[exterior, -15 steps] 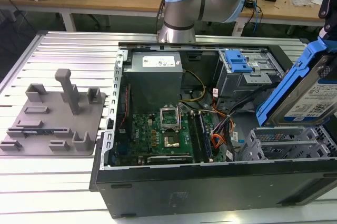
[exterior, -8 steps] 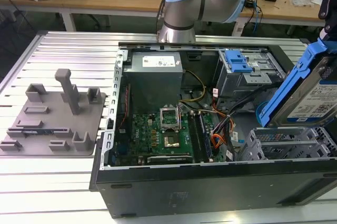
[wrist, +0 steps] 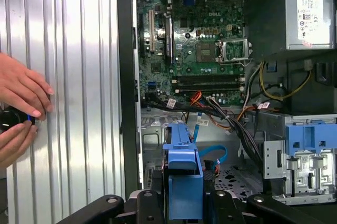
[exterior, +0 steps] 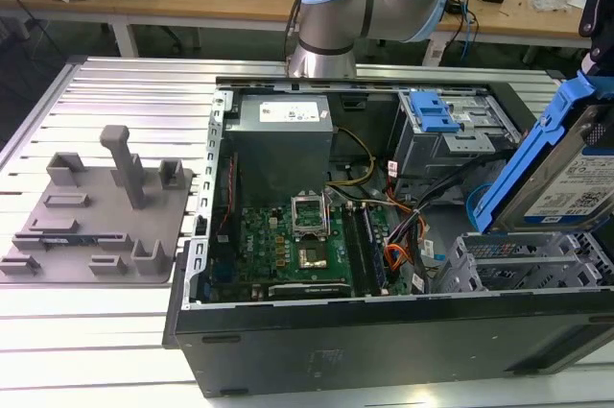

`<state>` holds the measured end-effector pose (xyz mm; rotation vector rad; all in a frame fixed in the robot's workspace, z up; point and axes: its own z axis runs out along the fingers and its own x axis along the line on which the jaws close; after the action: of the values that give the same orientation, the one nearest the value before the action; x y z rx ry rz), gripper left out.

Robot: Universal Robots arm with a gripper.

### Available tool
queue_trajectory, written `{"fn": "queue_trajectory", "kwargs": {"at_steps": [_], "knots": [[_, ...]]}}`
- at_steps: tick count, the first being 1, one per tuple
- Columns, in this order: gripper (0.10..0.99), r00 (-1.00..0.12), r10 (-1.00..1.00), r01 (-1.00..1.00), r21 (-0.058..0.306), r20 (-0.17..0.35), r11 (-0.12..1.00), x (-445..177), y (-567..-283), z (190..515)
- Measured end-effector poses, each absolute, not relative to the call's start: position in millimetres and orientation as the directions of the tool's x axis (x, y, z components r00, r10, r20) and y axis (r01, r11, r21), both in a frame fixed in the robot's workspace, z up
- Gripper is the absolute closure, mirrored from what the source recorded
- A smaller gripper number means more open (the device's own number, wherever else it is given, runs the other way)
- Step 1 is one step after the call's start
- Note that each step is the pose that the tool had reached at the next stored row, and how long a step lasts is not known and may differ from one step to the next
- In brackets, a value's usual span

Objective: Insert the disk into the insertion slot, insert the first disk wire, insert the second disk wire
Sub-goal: 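Insert the disk into the insertion slot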

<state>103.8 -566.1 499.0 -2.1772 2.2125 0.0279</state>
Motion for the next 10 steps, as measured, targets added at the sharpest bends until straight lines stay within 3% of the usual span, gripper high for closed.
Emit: {"fn": "queue_trajectory", "kwargs": {"at_steps": [10], "knots": [[0.722,-0.015,-0.999,-1.0,-0.013,-0.039,0.016,112.1,-562.3,498.3]]}}
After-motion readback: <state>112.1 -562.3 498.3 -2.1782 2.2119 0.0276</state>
